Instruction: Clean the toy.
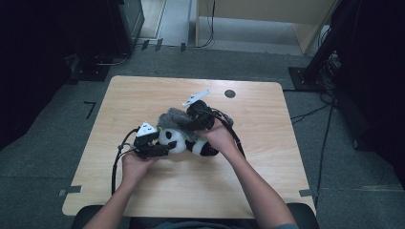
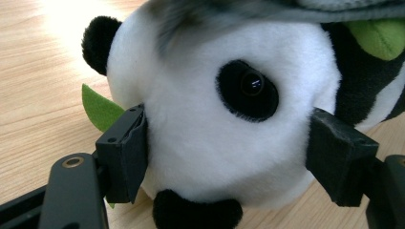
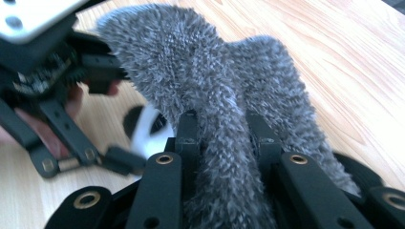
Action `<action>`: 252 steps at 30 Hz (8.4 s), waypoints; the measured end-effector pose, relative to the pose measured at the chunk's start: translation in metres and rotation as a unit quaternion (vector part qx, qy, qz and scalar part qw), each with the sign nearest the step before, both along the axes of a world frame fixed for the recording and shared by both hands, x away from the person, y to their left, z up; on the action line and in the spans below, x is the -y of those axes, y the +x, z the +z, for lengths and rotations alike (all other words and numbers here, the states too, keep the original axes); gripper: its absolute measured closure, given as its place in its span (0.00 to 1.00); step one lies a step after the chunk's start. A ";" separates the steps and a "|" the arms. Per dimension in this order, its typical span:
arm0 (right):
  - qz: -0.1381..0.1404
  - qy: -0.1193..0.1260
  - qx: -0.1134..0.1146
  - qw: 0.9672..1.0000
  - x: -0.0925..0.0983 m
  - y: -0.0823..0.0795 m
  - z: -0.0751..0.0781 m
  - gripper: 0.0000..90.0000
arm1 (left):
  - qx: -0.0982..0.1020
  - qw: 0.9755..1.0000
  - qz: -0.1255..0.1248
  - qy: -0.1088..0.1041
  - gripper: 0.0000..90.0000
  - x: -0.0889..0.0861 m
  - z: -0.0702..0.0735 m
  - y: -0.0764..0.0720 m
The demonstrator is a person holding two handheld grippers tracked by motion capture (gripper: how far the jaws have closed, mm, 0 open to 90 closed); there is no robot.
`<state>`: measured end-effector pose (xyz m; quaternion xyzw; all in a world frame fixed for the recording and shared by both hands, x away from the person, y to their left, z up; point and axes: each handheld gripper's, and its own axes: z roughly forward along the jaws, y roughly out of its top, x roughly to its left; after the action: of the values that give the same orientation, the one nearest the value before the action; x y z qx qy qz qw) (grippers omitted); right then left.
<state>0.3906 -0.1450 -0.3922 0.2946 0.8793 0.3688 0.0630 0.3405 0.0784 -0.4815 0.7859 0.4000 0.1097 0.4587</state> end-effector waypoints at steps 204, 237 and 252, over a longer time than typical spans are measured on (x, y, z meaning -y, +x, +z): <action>-0.135 0.116 0.051 0.983 0.130 -0.010 -0.024 0.83 | 0.010 1.000 0.008 -0.001 0.23 0.003 -0.004 -0.005; -0.097 0.127 0.054 0.986 0.113 -0.039 -0.006 0.83 | 0.010 1.000 -0.001 -0.004 0.21 0.002 -0.003 -0.001; -0.054 0.125 0.016 0.991 0.083 -0.027 -0.036 0.77 | 0.008 1.000 0.003 -0.001 0.23 0.003 -0.004 -0.001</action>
<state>0.3633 -0.2284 -0.4283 0.3409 0.8082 0.4764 0.0599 0.3391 0.0752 -0.4853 0.7831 0.3985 0.1169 0.4628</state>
